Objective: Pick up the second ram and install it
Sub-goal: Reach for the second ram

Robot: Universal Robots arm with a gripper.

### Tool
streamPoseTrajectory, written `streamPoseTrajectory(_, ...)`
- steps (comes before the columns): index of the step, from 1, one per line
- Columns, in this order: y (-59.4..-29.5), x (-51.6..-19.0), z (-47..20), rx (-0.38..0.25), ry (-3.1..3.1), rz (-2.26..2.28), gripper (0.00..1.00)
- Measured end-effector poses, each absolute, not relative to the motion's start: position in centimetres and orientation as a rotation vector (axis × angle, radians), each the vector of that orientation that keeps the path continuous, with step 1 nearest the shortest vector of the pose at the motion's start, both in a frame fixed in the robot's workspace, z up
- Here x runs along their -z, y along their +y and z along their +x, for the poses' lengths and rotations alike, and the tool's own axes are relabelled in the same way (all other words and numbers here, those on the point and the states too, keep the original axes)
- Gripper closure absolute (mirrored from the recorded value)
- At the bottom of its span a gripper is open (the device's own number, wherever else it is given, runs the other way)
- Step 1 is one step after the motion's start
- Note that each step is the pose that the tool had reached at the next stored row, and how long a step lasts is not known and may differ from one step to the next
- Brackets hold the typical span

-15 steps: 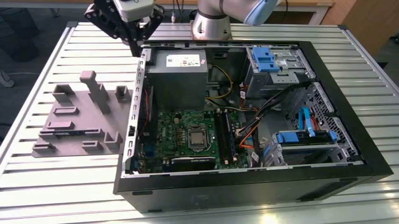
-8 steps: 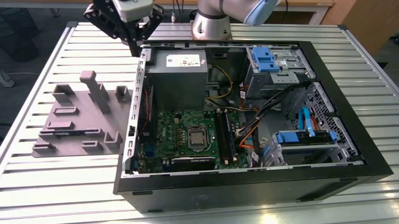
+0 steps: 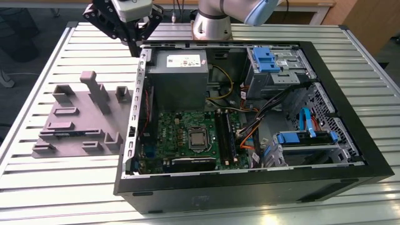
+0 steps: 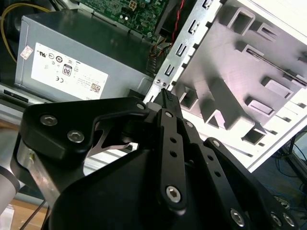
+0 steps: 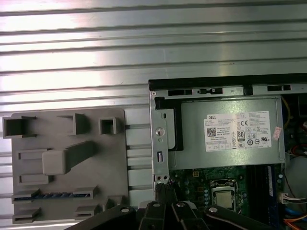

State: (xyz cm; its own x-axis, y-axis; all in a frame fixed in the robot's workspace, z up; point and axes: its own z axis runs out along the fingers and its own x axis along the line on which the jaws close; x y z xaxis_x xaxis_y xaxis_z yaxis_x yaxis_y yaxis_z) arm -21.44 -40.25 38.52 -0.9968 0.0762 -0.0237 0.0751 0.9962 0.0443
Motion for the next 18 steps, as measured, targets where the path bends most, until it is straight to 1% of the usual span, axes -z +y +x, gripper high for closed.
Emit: streamPoseTrajectory(18,-40.3,-38.5,-22.5,-0.068,3.113,0.118,0.89)
